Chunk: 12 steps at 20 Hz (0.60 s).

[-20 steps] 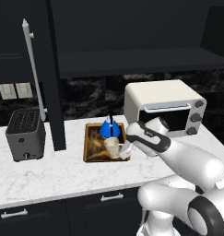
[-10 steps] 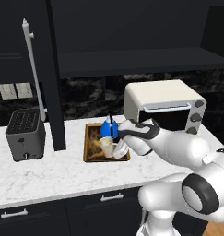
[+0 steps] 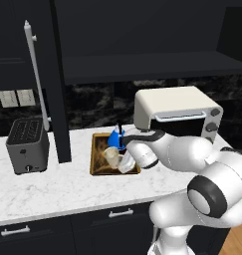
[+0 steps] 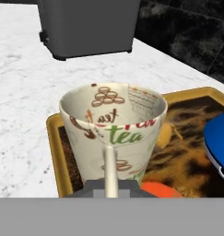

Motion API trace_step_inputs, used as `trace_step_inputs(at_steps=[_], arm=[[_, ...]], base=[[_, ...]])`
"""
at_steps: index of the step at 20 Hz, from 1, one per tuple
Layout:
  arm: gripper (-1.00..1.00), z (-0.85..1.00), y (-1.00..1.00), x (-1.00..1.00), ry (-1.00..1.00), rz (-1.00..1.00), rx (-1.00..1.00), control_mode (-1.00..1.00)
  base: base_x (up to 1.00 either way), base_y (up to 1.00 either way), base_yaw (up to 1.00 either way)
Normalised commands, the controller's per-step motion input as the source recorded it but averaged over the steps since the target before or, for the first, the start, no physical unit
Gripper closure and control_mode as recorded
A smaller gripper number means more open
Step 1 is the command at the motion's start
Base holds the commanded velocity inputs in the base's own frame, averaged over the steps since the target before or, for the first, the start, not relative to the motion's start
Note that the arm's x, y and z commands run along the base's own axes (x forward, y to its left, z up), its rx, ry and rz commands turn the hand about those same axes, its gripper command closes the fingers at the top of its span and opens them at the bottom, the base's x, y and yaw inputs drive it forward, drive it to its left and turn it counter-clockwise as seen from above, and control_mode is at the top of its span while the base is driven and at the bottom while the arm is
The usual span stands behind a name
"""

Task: Pick the kettle from the counter and place it on the tray. Then pick the mug from the cabinet and place it on the tray. Then close the cabinet doors.

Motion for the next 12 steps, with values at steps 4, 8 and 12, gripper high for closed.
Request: trace_step_inputs(at_steps=[4, 8, 12], arm=[[1.0, -0.16, 0.0, 0.0, -0.01, 0.0, -0.01, -1.0], [1.0, -0.08, -0.03, 0.01, 0.0, 0.0, -0.04, -1.0], [1.0, -0.04, 0.0, 0.05, 0.0, 0.0, -0.03, -1.0]], base=[[0.0, 0.0, 0.0], [0.0, 0.0, 0.0], [0.0, 0.0, 0.0]])
